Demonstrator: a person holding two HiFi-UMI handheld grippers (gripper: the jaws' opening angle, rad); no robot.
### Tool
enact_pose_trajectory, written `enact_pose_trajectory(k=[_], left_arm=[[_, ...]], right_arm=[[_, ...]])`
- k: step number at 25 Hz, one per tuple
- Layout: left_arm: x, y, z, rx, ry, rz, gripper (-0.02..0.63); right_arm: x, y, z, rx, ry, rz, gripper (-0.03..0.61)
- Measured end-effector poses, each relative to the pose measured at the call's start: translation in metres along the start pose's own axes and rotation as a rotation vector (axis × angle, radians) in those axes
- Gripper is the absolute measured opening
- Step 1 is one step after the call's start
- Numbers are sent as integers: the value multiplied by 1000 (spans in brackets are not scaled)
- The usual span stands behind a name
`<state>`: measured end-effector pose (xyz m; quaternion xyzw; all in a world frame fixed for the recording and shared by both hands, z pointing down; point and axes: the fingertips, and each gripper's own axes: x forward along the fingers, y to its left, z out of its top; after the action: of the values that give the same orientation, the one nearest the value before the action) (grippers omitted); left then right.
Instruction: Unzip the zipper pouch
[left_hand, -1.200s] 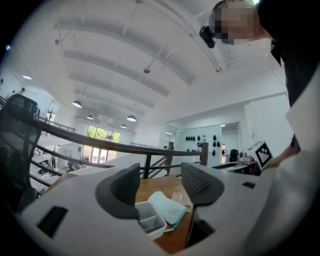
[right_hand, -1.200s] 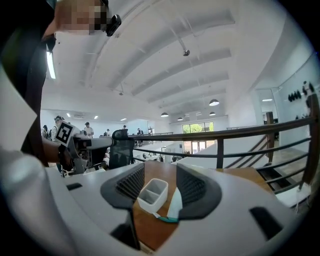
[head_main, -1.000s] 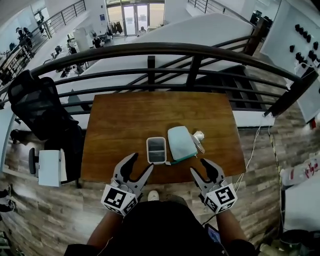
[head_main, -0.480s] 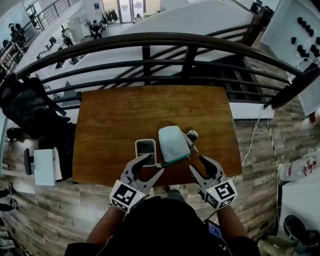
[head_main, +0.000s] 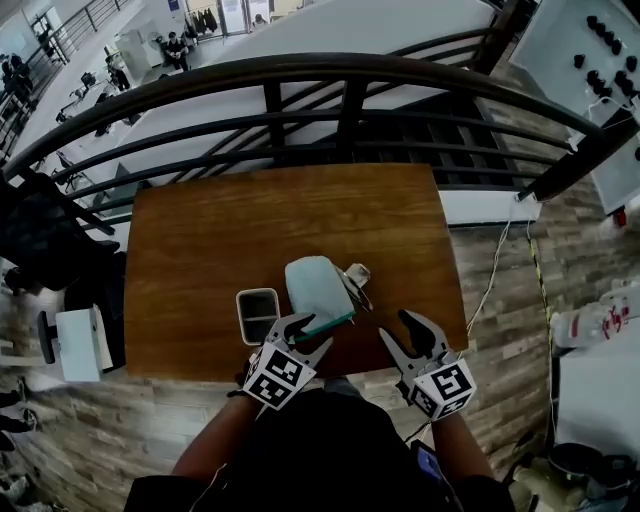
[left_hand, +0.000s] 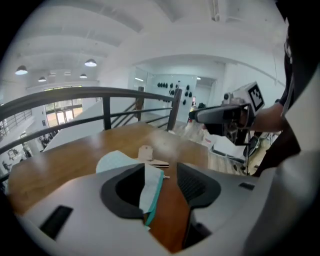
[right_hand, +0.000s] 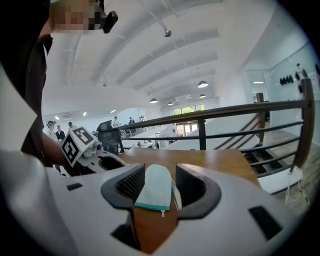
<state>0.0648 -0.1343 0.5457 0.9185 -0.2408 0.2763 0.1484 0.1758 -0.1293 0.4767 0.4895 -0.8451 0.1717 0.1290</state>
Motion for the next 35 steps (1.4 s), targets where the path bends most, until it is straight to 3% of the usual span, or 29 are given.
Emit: enact_pose_trajectory(k=[4, 10, 15, 25, 30, 35], left_arm=[[39, 3, -19, 20, 90, -22, 209], [82, -2, -52, 58, 299, -13, 209], [102, -5, -76, 89, 392, -20, 209], [120, -3, -91, 44, 488, -15, 202], [124, 1, -101, 96, 549, 13, 144], [123, 1, -102, 56, 554, 2, 97]], right_arm=[[-7, -30, -11, 50, 0, -52, 189], [-35, -66, -16, 85, -1, -108, 187], [-42, -88, -27, 104, 15, -126, 187], [-25, -93, -29, 73, 56, -59, 181], [-20, -95, -29, 64, 62, -35, 175], [-15, -95, -28, 64, 62, -12, 167]])
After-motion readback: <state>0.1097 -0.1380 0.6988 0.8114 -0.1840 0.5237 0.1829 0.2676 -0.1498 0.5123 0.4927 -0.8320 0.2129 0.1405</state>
